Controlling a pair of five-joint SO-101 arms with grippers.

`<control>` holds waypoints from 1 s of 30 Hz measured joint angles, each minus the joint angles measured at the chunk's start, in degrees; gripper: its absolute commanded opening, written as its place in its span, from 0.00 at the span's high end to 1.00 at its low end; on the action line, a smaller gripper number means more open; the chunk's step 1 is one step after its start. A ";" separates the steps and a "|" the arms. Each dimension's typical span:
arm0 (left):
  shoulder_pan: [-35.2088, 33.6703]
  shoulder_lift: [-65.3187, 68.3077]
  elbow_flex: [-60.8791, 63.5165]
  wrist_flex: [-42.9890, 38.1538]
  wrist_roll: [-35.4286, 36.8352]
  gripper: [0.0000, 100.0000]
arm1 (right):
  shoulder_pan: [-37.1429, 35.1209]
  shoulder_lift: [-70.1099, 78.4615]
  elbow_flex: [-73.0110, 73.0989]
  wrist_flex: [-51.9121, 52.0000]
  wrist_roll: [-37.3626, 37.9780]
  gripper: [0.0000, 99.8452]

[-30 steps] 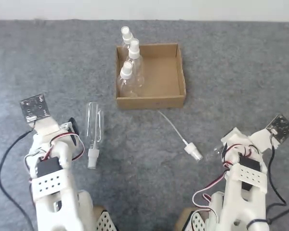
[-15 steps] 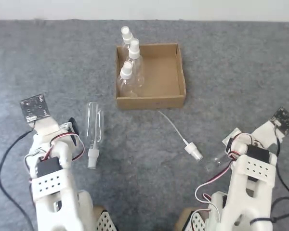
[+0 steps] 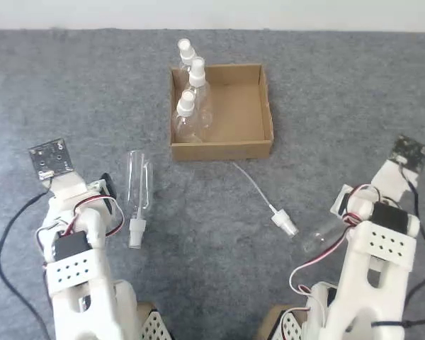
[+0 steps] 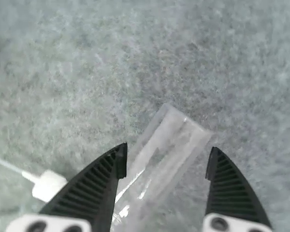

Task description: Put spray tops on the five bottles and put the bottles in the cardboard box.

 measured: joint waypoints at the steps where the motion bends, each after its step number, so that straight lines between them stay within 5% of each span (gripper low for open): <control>1: 0.00 0.00 0.00 0.00 0.00 0.81 | -0.09 0.00 -1.05 1.41 2.02 0.77; 23: 0.00 0.00 0.62 0.00 0.00 0.81 | 0.00 0.00 -5.45 8.09 45.63 0.77; 30: 0.00 0.00 0.62 0.00 0.00 0.81 | -0.09 0.00 -5.45 10.55 56.18 0.61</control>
